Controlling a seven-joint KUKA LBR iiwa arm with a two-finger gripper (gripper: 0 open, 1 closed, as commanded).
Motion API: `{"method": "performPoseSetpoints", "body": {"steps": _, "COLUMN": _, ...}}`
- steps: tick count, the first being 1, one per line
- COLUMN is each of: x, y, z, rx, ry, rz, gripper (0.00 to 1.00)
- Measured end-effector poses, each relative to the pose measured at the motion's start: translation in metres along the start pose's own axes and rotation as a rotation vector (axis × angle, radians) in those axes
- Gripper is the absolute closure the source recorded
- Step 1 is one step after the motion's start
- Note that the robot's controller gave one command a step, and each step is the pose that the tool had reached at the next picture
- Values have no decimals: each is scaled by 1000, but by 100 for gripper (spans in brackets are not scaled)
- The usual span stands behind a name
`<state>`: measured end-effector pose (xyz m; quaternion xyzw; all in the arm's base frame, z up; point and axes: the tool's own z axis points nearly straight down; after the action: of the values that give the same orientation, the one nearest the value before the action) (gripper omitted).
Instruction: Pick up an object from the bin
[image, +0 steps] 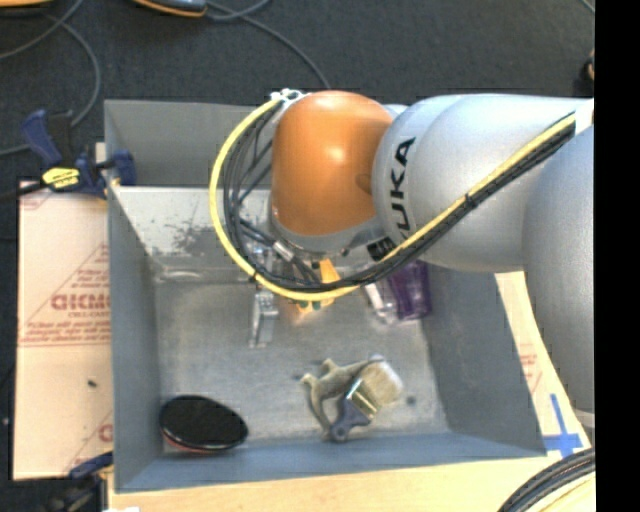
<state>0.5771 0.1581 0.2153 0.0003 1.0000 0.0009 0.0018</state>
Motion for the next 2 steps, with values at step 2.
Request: {"method": "performPoseSetpoints", "body": {"steps": 2, "x": 93, "y": 34, "z": 75, "rx": -1, "ry": -1, "rz": -202, "gripper": 0}}
